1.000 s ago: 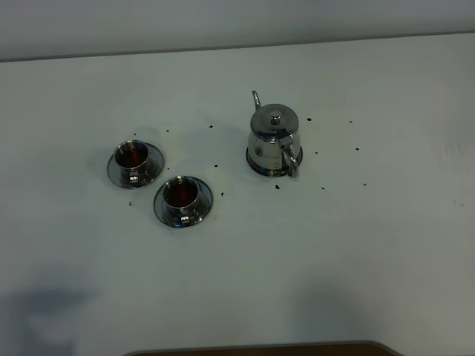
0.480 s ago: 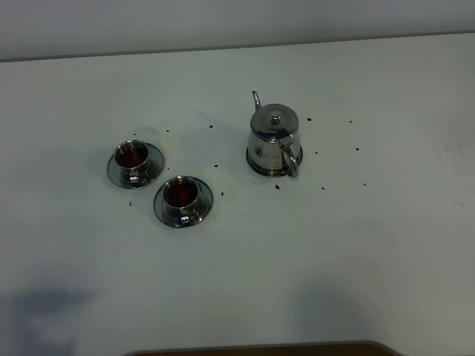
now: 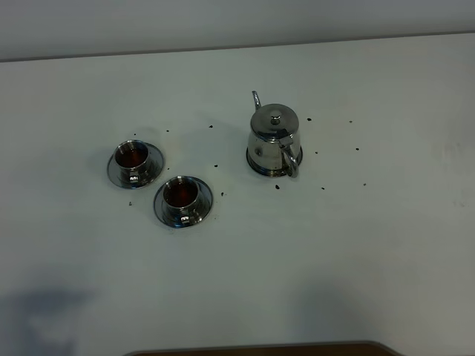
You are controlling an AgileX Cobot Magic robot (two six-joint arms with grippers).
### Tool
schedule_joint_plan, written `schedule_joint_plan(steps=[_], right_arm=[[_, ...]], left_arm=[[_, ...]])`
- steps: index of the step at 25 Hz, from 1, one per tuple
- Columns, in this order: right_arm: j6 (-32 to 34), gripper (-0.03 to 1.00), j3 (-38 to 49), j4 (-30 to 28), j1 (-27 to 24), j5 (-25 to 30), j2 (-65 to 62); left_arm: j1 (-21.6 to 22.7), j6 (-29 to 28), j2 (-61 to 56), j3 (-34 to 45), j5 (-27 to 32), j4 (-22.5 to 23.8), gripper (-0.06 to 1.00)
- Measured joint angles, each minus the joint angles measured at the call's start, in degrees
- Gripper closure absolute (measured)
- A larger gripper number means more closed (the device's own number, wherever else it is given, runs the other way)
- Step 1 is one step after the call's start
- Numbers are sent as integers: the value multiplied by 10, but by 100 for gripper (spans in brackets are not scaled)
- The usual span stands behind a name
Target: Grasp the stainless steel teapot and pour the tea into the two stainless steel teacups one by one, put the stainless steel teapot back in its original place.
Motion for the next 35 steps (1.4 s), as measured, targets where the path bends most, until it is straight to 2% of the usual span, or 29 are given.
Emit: schedule_joint_plan(steps=[35], right_arm=[[0,73,0,0,0,0,0]], left_arm=[[0,-1,0,0,0,0,62]])
